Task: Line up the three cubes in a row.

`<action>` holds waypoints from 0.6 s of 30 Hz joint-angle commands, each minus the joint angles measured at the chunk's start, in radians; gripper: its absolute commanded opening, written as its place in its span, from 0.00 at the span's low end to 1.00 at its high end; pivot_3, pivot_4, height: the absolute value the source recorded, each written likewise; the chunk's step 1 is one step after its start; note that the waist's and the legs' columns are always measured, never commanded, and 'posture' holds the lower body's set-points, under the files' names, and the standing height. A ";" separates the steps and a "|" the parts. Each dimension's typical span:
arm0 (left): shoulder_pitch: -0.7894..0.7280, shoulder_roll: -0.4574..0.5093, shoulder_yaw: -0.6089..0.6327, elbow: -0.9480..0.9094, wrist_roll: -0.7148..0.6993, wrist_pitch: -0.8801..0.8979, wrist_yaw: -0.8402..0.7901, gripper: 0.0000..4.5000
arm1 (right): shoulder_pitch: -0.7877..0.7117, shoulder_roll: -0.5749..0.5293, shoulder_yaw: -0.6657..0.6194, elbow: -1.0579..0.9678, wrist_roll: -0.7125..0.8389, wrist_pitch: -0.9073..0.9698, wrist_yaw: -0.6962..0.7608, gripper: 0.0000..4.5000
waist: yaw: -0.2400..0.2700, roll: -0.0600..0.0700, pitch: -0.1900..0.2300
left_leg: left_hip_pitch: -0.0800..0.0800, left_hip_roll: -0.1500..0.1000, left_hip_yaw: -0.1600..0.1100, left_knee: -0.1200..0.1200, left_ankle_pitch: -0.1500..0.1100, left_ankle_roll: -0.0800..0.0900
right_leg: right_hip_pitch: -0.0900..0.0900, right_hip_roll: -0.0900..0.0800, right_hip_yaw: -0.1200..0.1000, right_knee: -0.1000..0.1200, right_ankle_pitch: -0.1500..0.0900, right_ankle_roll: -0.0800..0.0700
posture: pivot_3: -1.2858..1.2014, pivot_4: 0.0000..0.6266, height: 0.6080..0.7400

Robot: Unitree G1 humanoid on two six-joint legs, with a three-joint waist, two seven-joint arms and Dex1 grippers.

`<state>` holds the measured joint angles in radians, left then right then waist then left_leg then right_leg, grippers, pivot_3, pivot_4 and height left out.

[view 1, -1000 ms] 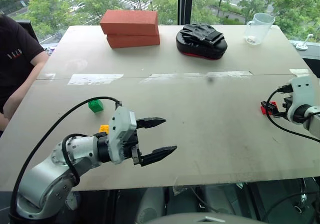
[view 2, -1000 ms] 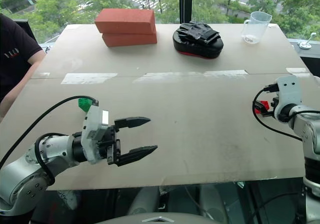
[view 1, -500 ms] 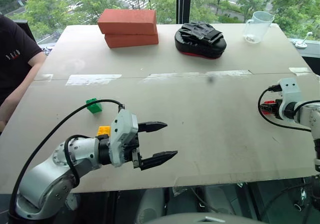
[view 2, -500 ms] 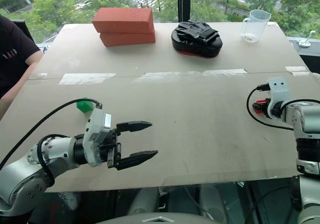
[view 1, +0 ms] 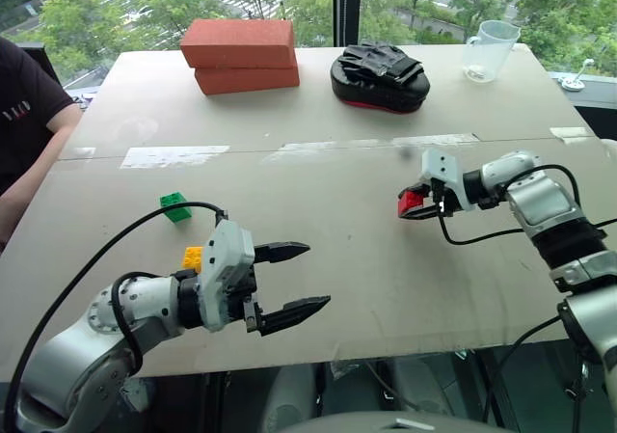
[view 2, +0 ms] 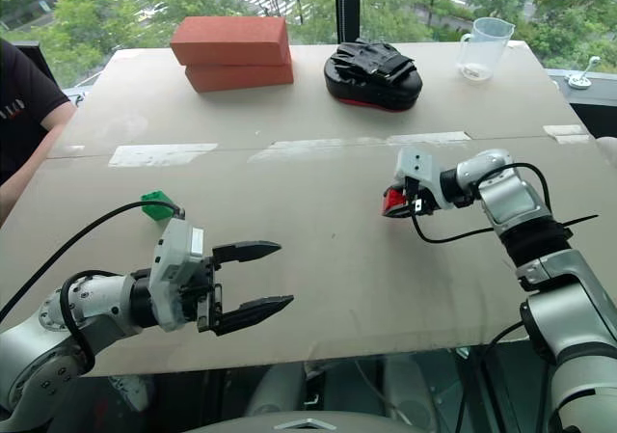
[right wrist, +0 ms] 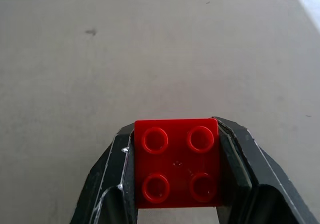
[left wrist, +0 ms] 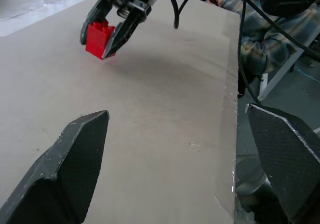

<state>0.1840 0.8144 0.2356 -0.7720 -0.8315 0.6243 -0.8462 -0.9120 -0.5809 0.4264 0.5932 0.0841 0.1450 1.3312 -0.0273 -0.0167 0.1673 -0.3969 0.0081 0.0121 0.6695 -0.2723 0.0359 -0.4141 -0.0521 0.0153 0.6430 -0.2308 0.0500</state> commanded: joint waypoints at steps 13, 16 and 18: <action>0.068 -0.003 0.053 -0.105 -0.041 -0.013 0.074 1.00 | -0.142 0.113 -0.018 0.210 -0.132 -0.118 0.059 0.31 | 0.008 0.001 0.000 | 0.000 -0.001 -0.002 -0.001 0.000 -0.001 | 0.000 -0.003 -0.002 0.000 0.000 -0.001 | 0.52 0.24 1.00; 0.070 0.001 0.057 -0.102 -0.043 -0.015 0.071 1.00 | -0.144 0.115 -0.018 0.216 -0.150 -0.120 0.059 0.31 | 0.010 0.001 0.000 | 0.000 -0.001 -0.002 -0.001 0.000 -0.001 | 0.000 -0.003 -0.002 0.000 0.000 -0.001 | 0.52 0.24 1.00; 0.071 0.004 0.056 -0.103 -0.042 -0.017 0.066 1.00 | -0.142 0.118 -0.018 0.214 -0.157 -0.113 0.062 0.31 | 0.010 0.001 0.000 | 0.000 -0.001 -0.002 -0.001 0.000 -0.001 | 0.000 -0.003 -0.002 0.000 0.000 -0.001 | 0.52 0.24 1.00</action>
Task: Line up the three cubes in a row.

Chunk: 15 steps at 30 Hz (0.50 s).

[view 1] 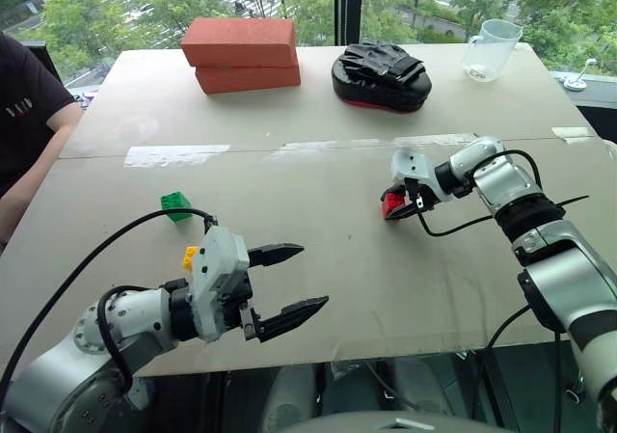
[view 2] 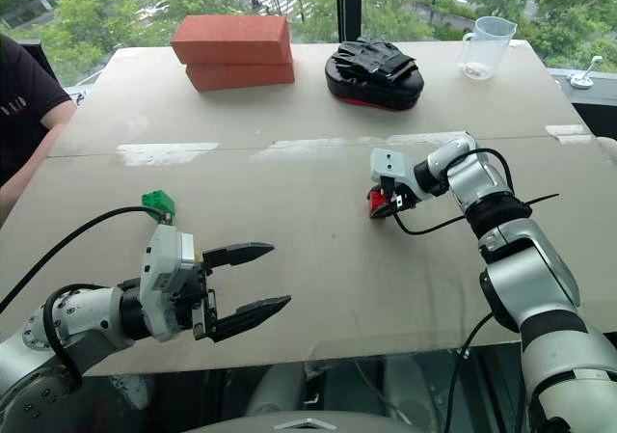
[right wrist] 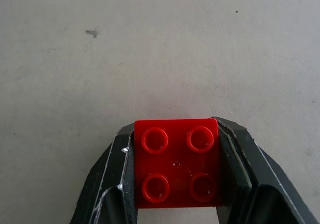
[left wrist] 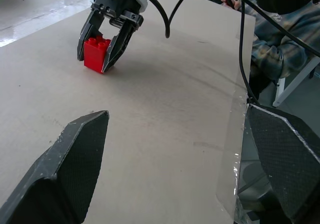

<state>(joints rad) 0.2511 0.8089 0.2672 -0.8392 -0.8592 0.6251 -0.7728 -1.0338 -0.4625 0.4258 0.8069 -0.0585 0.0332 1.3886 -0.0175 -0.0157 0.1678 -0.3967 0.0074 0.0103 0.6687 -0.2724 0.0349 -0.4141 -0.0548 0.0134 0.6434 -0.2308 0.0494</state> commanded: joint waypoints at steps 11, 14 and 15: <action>0.049 0.004 0.054 -0.015 -0.004 -0.030 -0.016 1.00 | 0.028 -0.029 -0.069 -0.137 0.028 0.032 0.050 0.99 | 0.001 0.001 0.000 | 0.000 0.000 0.000 0.000 0.000 0.000 | 0.000 0.000 0.000 0.000 0.000 0.000 | 0.52 0.24 1.00; 0.074 -0.027 0.106 0.018 -0.025 -0.028 0.019 1.00 | 0.065 -0.051 -0.104 -0.229 0.064 0.047 0.051 0.99 | 0.002 0.001 0.001 | 0.000 0.000 0.000 0.000 0.000 0.000 | 0.000 0.000 0.000 0.000 0.000 0.000 | 0.52 0.24 1.00; 0.075 -0.050 0.138 0.045 -0.021 -0.031 0.056 1.00 | 0.084 -0.060 -0.127 -0.280 0.090 0.058 0.050 0.99 | 0.003 0.001 0.001 | 0.000 0.000 0.000 0.000 0.000 0.000 | 0.000 0.000 0.000 0.000 0.000 0.000 | 0.52 0.24 1.00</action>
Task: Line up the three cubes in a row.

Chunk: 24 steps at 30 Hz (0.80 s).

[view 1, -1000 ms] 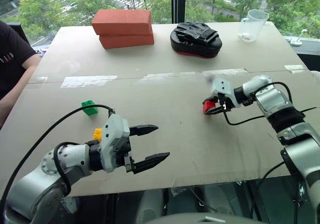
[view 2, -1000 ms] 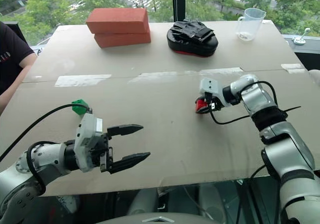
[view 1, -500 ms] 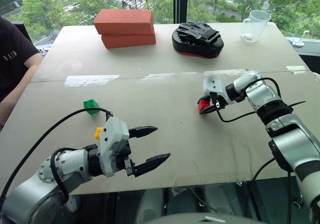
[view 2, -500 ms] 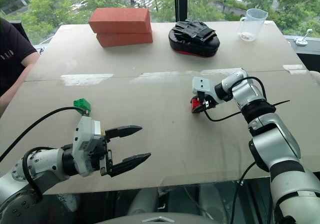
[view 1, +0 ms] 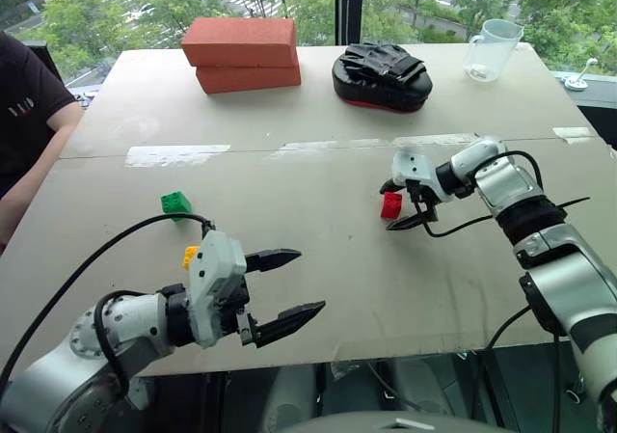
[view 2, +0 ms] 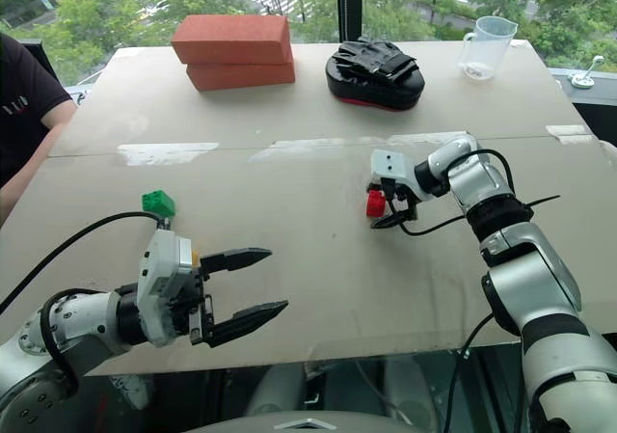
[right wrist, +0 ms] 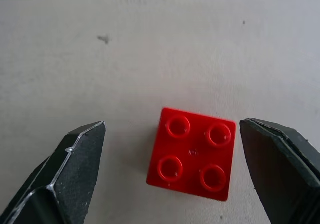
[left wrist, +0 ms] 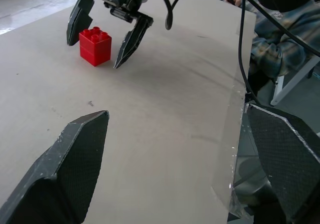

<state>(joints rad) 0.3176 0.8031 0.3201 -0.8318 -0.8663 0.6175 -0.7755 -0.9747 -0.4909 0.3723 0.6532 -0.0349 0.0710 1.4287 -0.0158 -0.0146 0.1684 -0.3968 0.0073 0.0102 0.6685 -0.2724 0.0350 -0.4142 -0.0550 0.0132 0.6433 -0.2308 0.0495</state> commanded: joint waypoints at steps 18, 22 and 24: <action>-0.519 -0.150 0.155 0.492 0.232 0.350 0.785 1.00 | 0.436 -0.086 -0.374 -1.012 0.590 0.327 -0.200 0.99 | 0.013 -0.003 -0.001 | -0.002 -0.005 -0.011 0.001 0.000 -0.001 | 0.002 -0.008 -0.010 0.003 0.000 0.001 | 0.52 0.24 1.00; -0.586 -0.134 0.108 0.598 0.279 0.389 0.774 1.00 | 0.446 -0.115 -0.370 -1.030 0.596 0.326 -0.217 0.99 | 0.007 -0.003 -0.001 | -0.002 -0.004 -0.012 0.001 0.002 -0.003 | 0.002 -0.007 -0.011 0.003 0.000 0.000 | 0.52 0.24 1.00; -0.620 -0.145 0.090 0.658 0.301 0.395 0.769 1.00 | 0.451 -0.124 -0.368 -1.035 0.594 0.320 -0.226 0.99 | 0.007 -0.003 -0.001 | -0.002 -0.004 -0.012 0.001 0.002 -0.003 | 0.002 -0.006 -0.012 0.004 0.000 0.000 | 0.52 0.24 1.00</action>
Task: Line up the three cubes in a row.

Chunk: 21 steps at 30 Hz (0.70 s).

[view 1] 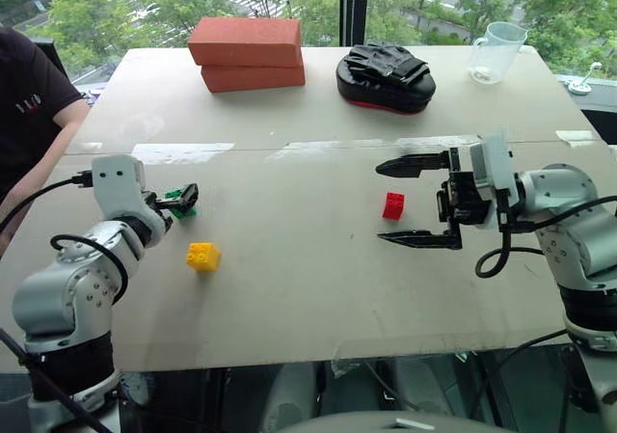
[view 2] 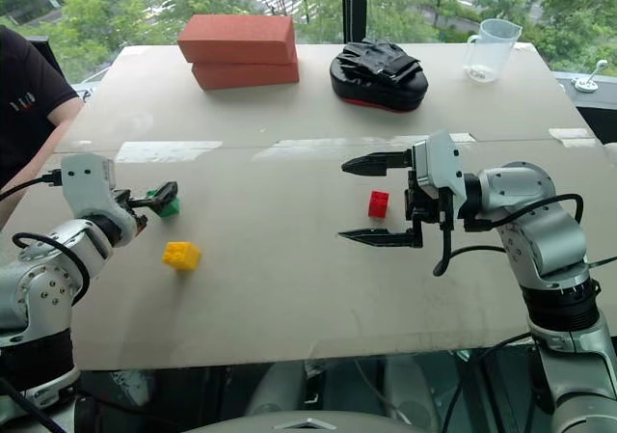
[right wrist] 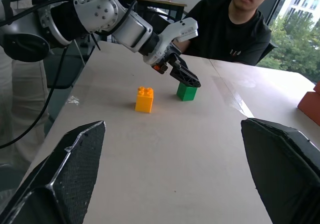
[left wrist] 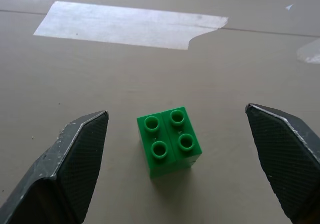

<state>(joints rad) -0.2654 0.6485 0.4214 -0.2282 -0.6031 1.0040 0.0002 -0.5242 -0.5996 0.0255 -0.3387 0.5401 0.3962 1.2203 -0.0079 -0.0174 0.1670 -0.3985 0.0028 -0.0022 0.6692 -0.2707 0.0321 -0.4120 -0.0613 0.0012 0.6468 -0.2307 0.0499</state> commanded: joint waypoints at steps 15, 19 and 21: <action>-0.111 0.075 -0.131 0.104 0.080 -0.186 -0.390 0.38 | 0.096 -0.085 -0.073 -0.136 0.051 0.034 -0.125 1.00 | 0.010 -0.001 0.000 | -0.002 0.000 -0.001 0.000 0.000 0.000 | 0.000 -0.003 -0.001 -0.001 0.000 0.000 | 0.52 0.24 1.00; -0.255 0.164 -0.410 0.176 0.112 -0.379 -0.913 0.38 | 0.187 -0.097 -0.127 -0.191 0.034 0.068 -0.237 1.00 | 0.026 -0.001 0.000 | -0.002 0.000 -0.001 0.000 0.000 -0.001 | 0.000 -0.002 -0.003 -0.002 0.000 0.000 | 0.52 0.24 1.00; -0.334 0.156 -0.511 0.285 0.160 -0.504 -1.108 0.38 | 0.243 -0.120 -0.149 -0.218 0.039 0.088 -0.256 1.00 | 0.033 -0.001 0.000 | -0.003 -0.002 -0.002 0.000 0.000 0.000 | 0.001 0.000 -0.005 -0.003 0.000 -0.001 | 0.52 0.24 1.00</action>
<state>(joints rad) -0.5574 0.8049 -0.0094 -0.0200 -0.4899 0.6211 -0.9228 -0.3089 -0.6920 -0.0663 -0.5055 0.5674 0.4650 0.9931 0.0253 -0.0182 0.1671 -0.4013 0.0003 -0.0029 0.6696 -0.2703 0.0320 -0.4108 -0.0610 -0.0022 0.6437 -0.2310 0.0494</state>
